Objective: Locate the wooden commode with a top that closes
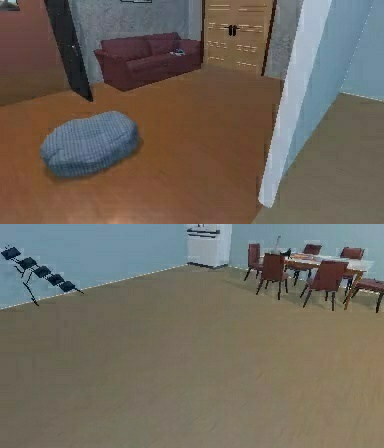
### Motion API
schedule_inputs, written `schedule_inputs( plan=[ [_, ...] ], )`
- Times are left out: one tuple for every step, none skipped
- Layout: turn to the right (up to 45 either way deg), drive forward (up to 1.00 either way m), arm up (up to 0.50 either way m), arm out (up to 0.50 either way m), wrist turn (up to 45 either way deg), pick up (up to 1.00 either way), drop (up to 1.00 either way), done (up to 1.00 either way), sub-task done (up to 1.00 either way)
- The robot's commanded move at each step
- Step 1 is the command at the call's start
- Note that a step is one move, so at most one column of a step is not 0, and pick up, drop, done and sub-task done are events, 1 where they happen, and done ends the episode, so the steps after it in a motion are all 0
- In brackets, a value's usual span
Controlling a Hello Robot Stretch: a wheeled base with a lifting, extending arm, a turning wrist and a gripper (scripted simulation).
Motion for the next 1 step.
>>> schedule_inputs(
  plan=[
    [-45.0, 0.00, 0.00, 0.00, 0.0, 0.00, 0.00, 0.00, 0.00]
  ],
)
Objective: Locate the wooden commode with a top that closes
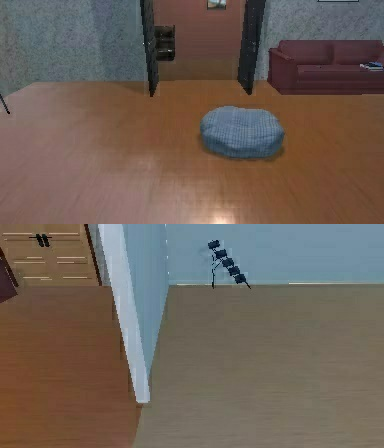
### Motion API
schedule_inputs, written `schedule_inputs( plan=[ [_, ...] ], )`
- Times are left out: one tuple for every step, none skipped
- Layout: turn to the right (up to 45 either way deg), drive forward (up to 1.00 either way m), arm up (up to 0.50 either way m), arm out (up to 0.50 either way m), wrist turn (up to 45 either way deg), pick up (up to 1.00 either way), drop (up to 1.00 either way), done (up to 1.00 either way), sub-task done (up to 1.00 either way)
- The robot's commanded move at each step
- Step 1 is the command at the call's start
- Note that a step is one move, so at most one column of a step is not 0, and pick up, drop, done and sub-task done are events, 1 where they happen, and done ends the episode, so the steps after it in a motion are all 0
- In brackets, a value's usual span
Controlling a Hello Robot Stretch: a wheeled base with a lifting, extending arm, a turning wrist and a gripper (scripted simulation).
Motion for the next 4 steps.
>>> schedule_inputs(
  plan=[
    [-6.0, 0.00, 0.00, 0.00, 0.0, 0.00, 0.00, 0.00, 0.00],
    [0.0, 0.85, 0.00, 0.00, 0.0, 0.00, 0.00, 0.00, 0.00],
    [-18.0, 0.00, 0.00, 0.00, 0.0, 0.00, 0.00, 0.00, 0.00],
    [0.0, 1.00, 0.00, 0.00, 0.0, 0.00, 0.00, 0.00, 0.00]
  ],
)
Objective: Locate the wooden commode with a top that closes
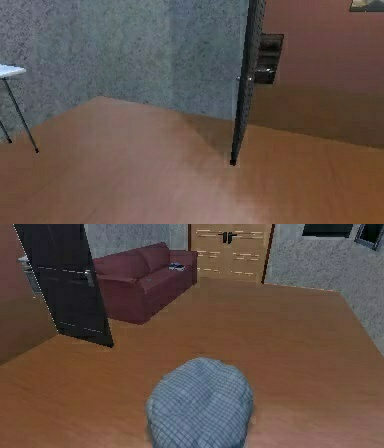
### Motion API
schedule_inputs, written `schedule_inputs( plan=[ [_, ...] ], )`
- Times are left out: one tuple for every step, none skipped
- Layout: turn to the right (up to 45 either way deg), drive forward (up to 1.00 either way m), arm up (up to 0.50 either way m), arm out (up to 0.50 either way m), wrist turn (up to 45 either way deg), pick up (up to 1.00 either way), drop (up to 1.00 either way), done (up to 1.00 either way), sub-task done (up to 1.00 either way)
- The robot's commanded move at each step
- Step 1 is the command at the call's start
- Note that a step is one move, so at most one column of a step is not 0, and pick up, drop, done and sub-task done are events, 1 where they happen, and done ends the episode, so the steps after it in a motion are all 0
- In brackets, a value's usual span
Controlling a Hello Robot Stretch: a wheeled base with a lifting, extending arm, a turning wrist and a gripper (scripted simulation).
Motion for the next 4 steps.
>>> schedule_inputs(
  plan=[
    [-24.0, 0.00, 0.00, 0.00, 0.0, 0.00, 0.00, 0.00, 0.00],
    [0.0, 0.05, 0.00, 0.00, 0.0, 0.00, 0.00, 0.00, 0.00],
    [42.0, 0.00, 0.00, 0.00, 0.0, 0.00, 0.00, 0.00, 0.00],
    [0.0, 0.65, 0.00, 0.00, 0.0, 0.00, 0.00, 0.00, 0.00]
  ],
)
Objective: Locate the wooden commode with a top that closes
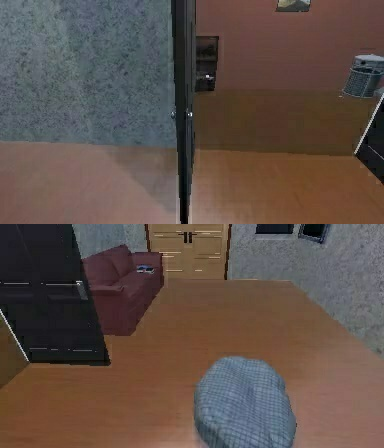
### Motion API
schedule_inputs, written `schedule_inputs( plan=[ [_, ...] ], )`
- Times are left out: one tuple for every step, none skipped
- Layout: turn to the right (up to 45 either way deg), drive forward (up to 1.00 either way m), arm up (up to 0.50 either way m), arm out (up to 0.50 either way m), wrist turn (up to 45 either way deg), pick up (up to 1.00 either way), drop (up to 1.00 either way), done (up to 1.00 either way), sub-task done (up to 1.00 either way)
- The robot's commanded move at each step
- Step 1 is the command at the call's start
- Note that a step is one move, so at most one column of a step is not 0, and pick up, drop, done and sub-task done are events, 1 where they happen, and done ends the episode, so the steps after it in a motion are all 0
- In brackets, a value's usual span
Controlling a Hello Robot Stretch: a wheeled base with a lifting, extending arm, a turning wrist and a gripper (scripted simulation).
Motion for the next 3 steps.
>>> schedule_inputs(
  plan=[
    [36.0, 0.00, 0.00, 0.00, 0.0, 0.00, 0.00, 0.00, 0.00],
    [0.0, 0.75, 0.00, 0.00, 0.0, 0.00, 0.00, 0.00, 0.00],
    [-27.0, 0.00, 0.00, 0.00, 0.0, 0.00, 0.00, 0.00, 0.00]
  ],
)
